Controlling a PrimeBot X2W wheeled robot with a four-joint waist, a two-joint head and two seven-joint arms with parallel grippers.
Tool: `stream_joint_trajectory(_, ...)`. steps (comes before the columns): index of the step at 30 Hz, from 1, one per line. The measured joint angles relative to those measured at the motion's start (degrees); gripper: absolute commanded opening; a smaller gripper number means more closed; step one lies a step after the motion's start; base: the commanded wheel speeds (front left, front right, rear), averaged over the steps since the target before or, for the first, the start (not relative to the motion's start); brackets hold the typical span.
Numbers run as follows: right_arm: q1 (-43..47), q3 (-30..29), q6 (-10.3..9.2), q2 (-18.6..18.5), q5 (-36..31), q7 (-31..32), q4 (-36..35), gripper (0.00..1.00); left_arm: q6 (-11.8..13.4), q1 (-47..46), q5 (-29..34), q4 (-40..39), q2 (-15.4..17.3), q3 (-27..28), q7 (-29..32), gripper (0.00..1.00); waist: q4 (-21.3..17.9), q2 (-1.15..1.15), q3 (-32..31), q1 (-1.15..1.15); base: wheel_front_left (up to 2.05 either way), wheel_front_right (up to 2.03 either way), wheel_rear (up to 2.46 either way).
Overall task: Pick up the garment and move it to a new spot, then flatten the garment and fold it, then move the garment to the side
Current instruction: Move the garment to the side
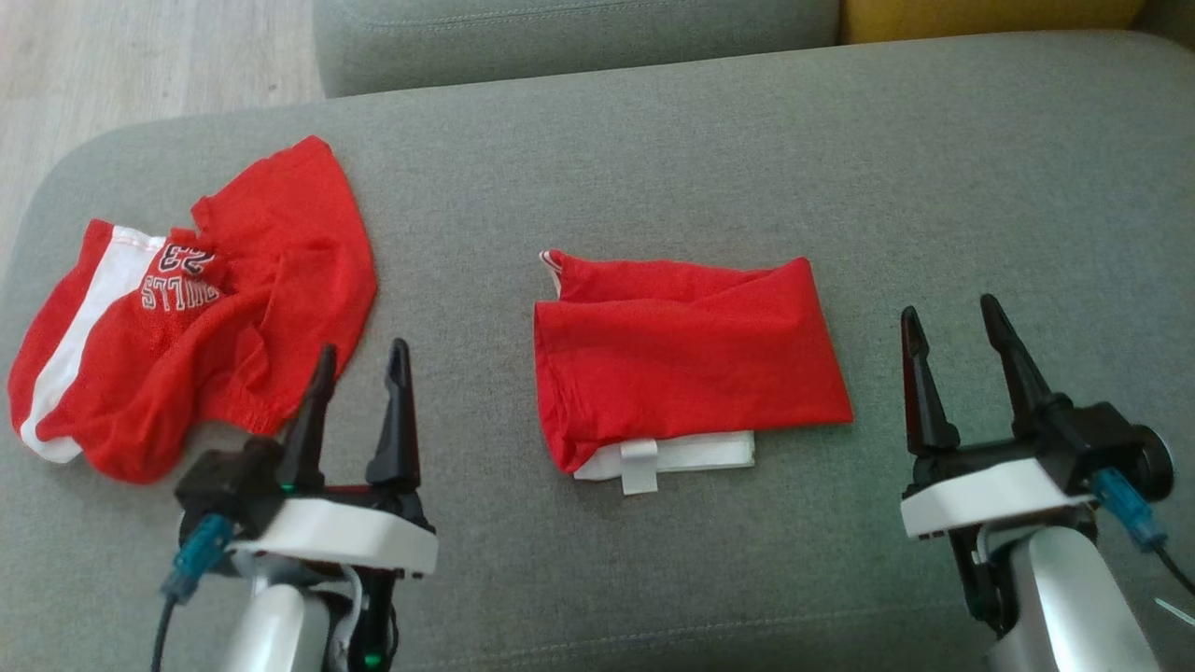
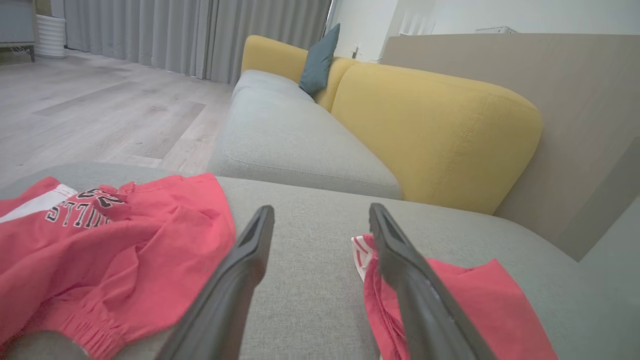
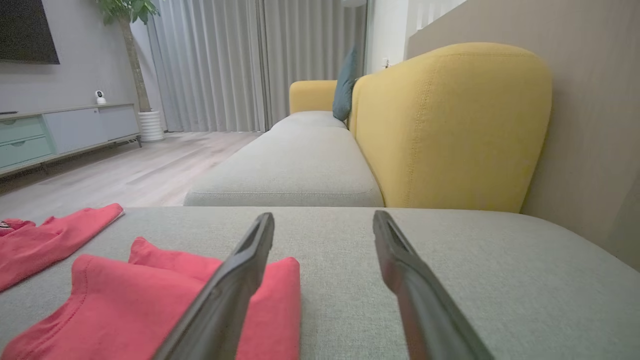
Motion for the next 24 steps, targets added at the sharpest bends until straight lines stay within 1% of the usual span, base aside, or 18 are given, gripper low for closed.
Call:
stream_joint_trajectory(14, 0.46, -0.75, 0.00, 0.21, 0.47, 0.00, -0.19, 1.00, -0.01, 0.02, 0.00, 0.03, 0.00, -0.59, 0.00, 1.00, 0.87, 0.00, 0.91, 0.00, 0.00, 0.00, 0.00)
stream_joint_trajectory(18, 0.26, -1.59, 0.00, 0.22, 0.94, 0.00, 2.32, 1.00, -0.19, -0.42, 0.00, 0.02, 0.00, -0.71, 0.00, 1.00, 1.43, 0.00, 2.16, 0.00, 0.00, 0.00, 0.00)
stream_joint_trajectory(24, -3.38, -0.18, 0.00, 0.23, 4.92, 0.83, 9.11, 1.00, -0.56, -2.44, 0.00, 0.03, -0.01, -1.23, 0.00, 1.00, 2.70, 0.00, 4.97, 0.00, 0.00, 0.00, 0.00)
